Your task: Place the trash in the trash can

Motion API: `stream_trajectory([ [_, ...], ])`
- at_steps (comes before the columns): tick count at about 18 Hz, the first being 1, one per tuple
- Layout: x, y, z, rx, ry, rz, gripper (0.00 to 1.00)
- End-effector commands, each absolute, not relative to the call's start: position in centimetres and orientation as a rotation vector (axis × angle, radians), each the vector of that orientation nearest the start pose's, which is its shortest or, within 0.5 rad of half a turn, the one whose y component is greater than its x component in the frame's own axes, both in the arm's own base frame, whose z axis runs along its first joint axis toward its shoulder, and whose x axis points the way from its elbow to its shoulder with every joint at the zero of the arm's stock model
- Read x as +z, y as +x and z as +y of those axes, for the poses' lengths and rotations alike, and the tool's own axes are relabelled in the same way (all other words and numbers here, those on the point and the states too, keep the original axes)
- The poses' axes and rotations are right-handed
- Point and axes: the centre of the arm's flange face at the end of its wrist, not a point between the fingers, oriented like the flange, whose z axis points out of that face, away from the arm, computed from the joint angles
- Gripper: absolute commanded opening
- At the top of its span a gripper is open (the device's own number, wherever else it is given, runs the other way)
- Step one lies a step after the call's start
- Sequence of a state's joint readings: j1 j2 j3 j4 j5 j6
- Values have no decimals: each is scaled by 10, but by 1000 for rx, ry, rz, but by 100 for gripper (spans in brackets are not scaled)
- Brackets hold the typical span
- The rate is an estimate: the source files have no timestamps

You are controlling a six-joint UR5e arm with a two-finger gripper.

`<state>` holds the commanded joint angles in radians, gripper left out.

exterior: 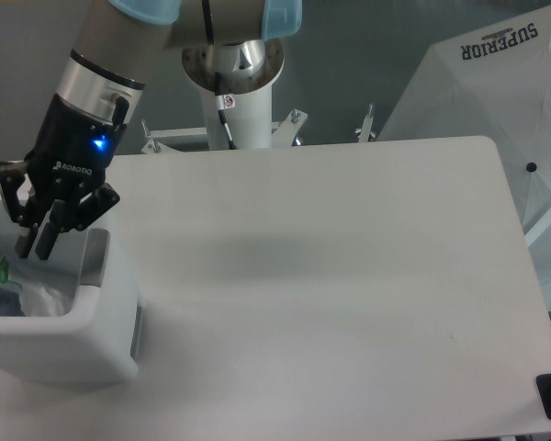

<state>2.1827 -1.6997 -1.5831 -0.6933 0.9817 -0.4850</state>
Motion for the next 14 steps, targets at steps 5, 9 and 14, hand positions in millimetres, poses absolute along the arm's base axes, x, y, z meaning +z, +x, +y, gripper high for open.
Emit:
stream_trajectory([
  [5,520,-228,553,-424,-2175,-710,100],
  [9,512,-276,531,-257,-2206,-639,100],
  [14,497,-311,513,62,-2331,-528,100],
])
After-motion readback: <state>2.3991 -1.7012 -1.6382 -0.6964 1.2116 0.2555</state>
